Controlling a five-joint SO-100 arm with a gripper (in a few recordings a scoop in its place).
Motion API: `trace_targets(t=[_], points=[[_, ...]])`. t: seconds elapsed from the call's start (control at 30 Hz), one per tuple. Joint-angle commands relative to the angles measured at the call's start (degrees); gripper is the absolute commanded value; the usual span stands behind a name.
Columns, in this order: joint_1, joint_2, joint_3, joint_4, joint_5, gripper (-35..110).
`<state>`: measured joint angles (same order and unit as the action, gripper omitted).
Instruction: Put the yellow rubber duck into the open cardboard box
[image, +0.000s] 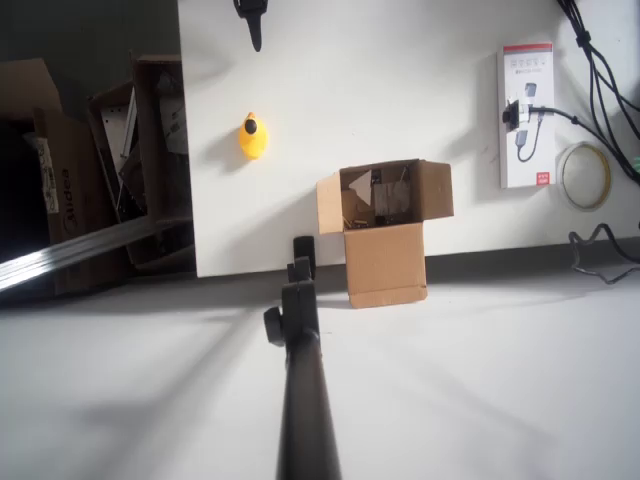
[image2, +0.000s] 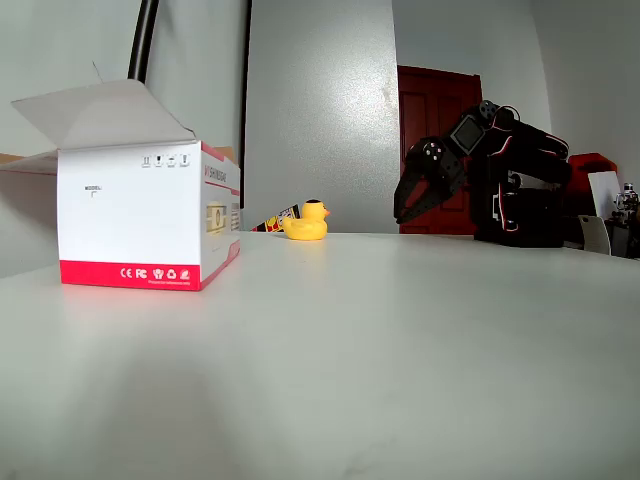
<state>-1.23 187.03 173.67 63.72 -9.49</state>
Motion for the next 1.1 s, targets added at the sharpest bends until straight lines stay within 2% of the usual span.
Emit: trace_targets(t=[0.0, 0.37, 0.7, 1.07], points=[[-0.62, -0.09, 0.35, -0.53, -0.26, 0], [-0.53, -0.09, 0.26, -0.18, 0.18, 0], [5.89, -0.53, -6.86, 1.93, -2.81, 5], [6.42, -28.83, -28.65, 0.62, -4.13, 6]])
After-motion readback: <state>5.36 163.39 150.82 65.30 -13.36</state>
